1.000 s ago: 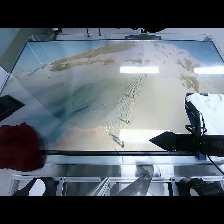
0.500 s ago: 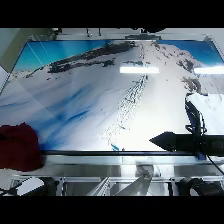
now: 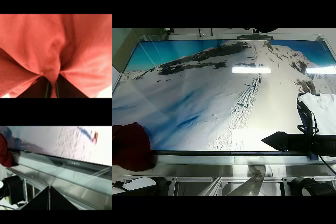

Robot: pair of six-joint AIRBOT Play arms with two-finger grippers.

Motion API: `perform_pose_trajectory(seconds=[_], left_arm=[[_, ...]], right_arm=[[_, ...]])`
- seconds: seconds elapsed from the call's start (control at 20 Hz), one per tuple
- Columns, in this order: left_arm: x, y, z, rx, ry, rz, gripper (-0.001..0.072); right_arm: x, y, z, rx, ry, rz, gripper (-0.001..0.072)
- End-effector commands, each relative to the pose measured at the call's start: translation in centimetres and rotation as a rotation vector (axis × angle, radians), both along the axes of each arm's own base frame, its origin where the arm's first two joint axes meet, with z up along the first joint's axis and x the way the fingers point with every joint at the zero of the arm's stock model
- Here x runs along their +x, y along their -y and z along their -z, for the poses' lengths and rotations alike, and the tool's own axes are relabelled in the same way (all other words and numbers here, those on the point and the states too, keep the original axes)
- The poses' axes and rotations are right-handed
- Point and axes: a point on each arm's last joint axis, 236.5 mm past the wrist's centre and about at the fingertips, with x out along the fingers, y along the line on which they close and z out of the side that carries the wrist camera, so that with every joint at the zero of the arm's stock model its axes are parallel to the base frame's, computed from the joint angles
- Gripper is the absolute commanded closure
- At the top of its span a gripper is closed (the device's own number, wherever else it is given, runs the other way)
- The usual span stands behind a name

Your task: Fold the shirts.

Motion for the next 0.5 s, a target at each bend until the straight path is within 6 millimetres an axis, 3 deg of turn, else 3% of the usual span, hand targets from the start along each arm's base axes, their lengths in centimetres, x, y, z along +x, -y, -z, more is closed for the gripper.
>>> perform_pose_trajectory(seconds=[0.0, 0.1, 0.15, 0.25, 0.35, 0.45], left_arm=[[7.5, 2.8, -6.5, -0.109, 0.311, 0.035, 0.0694], [12.6, 6.4, -13.6, -0.111, 0.542, 0.115, 0.0696], [14.7, 9.5, -17.3, -0.115, 0.647, 0.187, 0.0695], [17.2, 16.7, -22.8, -0.111, 0.792, 0.363, 0.0685], [18.0, 24.5, -25.4, -0.109, 0.874, 0.55, 0.0685], [17.7, 32.0, -26.0, -0.125, 0.927, 0.707, 0.0686]], right_arm=[[0.0, 0.0, 0.0, 0.0, 0.0, -0.001, 0.0691], [0.0, 0.0, 0.0, 0.0, 0.0, -0.001, 0.0691], [0.0, 0.0, 0.0, 0.0, 0.0, -0.001, 0.0691], [0.0, 0.0, 0.0, 0.0, 0.0, -0.001, 0.0691], [0.0, 0.0, 0.0, 0.0, 0.0, -0.001, 0.0691], [0.0, 0.0, 0.0, 0.0, 0.0, 0.0, 0.0691]])
